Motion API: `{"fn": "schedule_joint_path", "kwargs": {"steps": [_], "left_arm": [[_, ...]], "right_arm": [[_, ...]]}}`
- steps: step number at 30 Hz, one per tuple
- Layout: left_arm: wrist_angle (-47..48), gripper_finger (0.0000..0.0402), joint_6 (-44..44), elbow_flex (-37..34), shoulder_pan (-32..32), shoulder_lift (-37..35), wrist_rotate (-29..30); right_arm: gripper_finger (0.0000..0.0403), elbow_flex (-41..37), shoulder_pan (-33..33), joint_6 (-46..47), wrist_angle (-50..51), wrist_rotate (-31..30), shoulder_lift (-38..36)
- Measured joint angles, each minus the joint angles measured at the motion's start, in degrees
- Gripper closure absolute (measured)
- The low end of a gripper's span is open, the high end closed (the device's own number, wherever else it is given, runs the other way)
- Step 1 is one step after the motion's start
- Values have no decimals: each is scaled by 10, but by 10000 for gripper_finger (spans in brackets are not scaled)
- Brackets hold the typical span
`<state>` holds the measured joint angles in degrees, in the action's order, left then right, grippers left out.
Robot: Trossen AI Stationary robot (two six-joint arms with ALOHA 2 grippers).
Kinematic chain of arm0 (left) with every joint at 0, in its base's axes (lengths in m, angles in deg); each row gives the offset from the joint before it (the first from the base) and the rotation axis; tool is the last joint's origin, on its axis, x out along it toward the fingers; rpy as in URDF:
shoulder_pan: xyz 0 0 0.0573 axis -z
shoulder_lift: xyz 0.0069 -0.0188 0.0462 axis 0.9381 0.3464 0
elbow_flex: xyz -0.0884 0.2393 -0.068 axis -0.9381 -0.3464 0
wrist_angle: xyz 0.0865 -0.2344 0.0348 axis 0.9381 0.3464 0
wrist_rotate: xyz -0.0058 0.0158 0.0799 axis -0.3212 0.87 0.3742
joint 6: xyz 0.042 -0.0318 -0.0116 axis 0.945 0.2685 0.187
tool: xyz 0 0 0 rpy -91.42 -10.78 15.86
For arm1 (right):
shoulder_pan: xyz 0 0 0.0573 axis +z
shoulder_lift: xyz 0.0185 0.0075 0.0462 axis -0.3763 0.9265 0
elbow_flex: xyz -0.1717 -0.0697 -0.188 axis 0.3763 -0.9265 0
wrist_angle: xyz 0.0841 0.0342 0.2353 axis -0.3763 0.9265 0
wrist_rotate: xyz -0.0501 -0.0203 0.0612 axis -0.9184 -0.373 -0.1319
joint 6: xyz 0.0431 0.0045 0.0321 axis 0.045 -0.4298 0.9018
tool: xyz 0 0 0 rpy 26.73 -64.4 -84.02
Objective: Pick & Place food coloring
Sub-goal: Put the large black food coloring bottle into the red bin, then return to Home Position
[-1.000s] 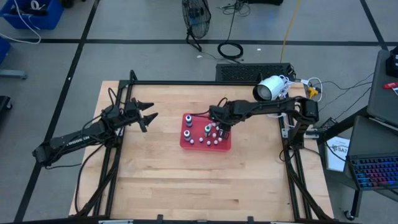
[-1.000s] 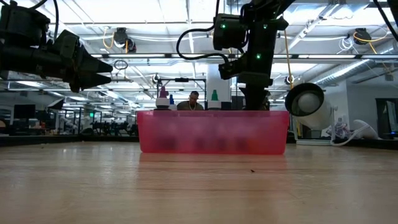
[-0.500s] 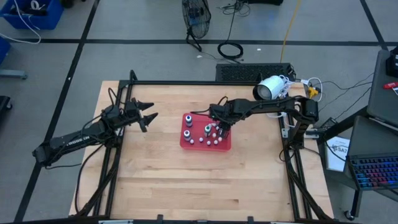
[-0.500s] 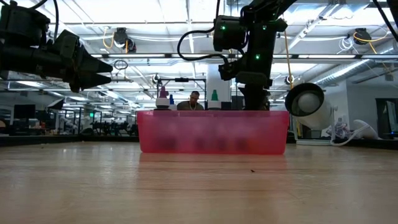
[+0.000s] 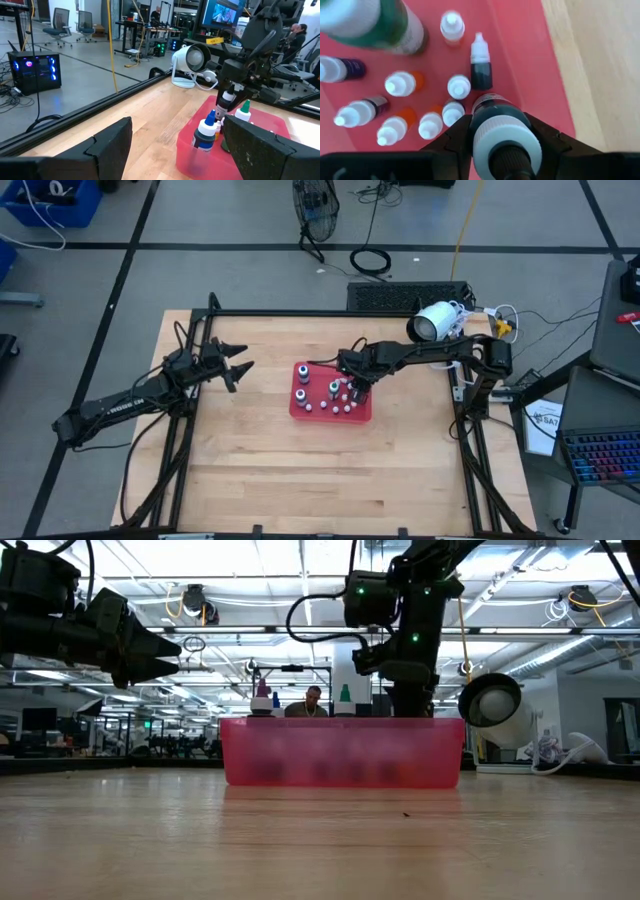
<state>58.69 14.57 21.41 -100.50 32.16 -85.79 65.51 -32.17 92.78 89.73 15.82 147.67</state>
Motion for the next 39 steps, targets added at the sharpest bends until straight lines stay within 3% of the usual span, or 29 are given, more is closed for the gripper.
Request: {"fn": "schedule_joint_path", "kwargs": {"steps": [11,13,18,21,26,31,34,39], "left_arm": [[0,96,0,0,0,0,0],[0,96,0,0,0,0,0],[0,96,0,0,0,0,0],[0,96,0,0,0,0,0],[0,96,0,0,0,0,0],[0,96,0,0,0,0,0],[0,96,0,0,0,0,0],[0,96,0,0,0,0,0]], "right_arm": [[274,-19,0,13,-23,-1,-3],[248,-20,0,13,-23,-1,-4],[132,-22,0,13,-10,0,-21],[90,-22,0,13,1,0,-45],[57,-21,0,59,35,40,-116],[51,-21,7,86,118,89,-208],[53,-40,17,72,118,50,-268],[54,-169,42,81,34,-94,-393]]}}
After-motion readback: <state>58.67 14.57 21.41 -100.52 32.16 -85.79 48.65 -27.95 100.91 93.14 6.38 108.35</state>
